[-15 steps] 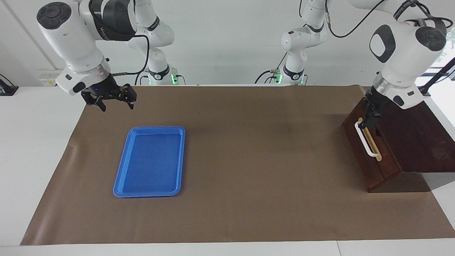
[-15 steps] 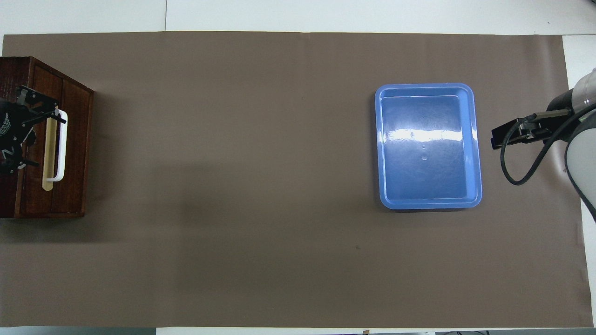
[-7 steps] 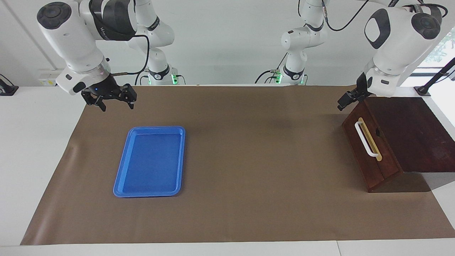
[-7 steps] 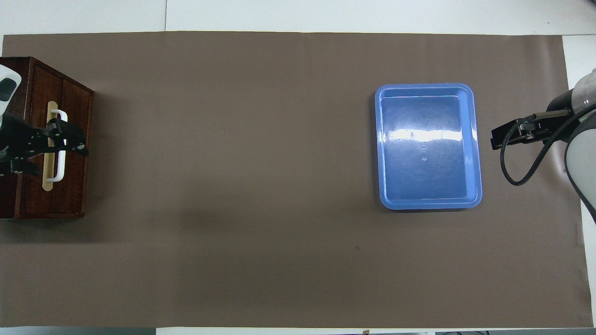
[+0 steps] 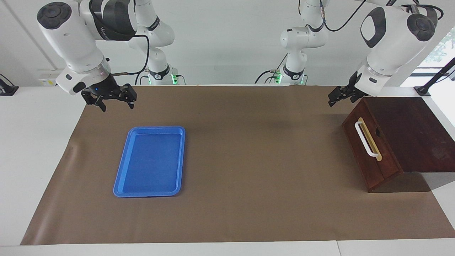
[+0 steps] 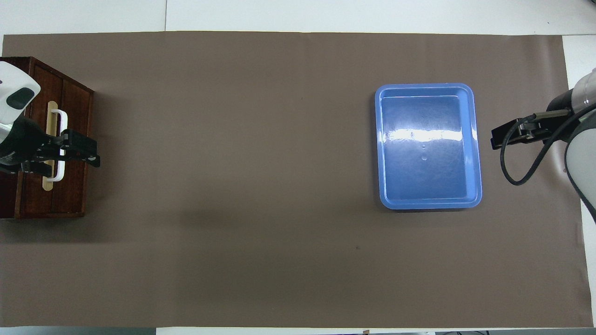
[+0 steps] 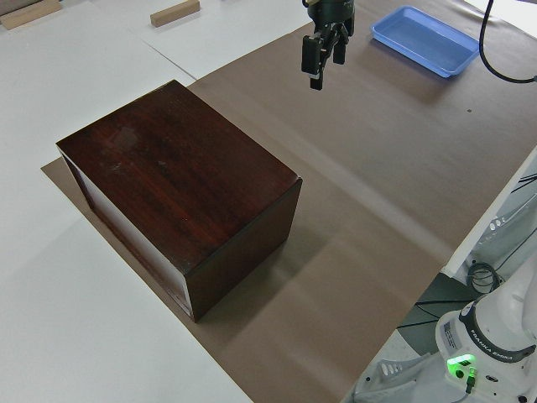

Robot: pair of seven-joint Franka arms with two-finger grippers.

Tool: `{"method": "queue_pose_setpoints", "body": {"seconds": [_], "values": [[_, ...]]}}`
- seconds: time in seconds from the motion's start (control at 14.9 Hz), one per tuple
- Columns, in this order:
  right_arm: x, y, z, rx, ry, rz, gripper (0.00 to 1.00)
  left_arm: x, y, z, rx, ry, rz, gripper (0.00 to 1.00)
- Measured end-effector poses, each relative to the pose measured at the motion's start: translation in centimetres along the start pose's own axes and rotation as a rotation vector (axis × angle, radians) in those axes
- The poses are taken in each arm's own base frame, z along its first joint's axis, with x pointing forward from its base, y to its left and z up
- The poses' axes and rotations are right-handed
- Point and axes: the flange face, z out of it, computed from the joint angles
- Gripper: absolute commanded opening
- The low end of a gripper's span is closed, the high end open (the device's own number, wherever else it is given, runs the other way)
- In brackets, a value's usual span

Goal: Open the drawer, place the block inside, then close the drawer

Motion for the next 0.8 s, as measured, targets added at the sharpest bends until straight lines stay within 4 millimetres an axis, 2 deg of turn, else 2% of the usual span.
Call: {"method": "queue_pose_setpoints", "body": {"seconds": [0.13, 0.27, 0.47, 0.8], "values": [[0.0, 0.0, 0.0, 0.0, 0.0, 0.0, 1.0, 0.6, 0.9, 1.0, 0.006, -0.024, 0.021, 1.0], [0.0, 0.0, 0.0, 0.0, 0.0, 0.0, 1.0, 0.3, 1.1, 0.1, 0.006, -0.011, 0.066, 1.0], [0.0, 0.0, 0.0, 0.0, 0.0, 0.0, 1.0, -0.3, -0.3, -1.5, 0.0, 0.011, 0.098, 1.0], [0.0, 0.0, 0.0, 0.0, 0.0, 0.0, 1.0, -0.4, -0.6, -1.7, -0.001, 0.015, 0.102, 1.0]]}}
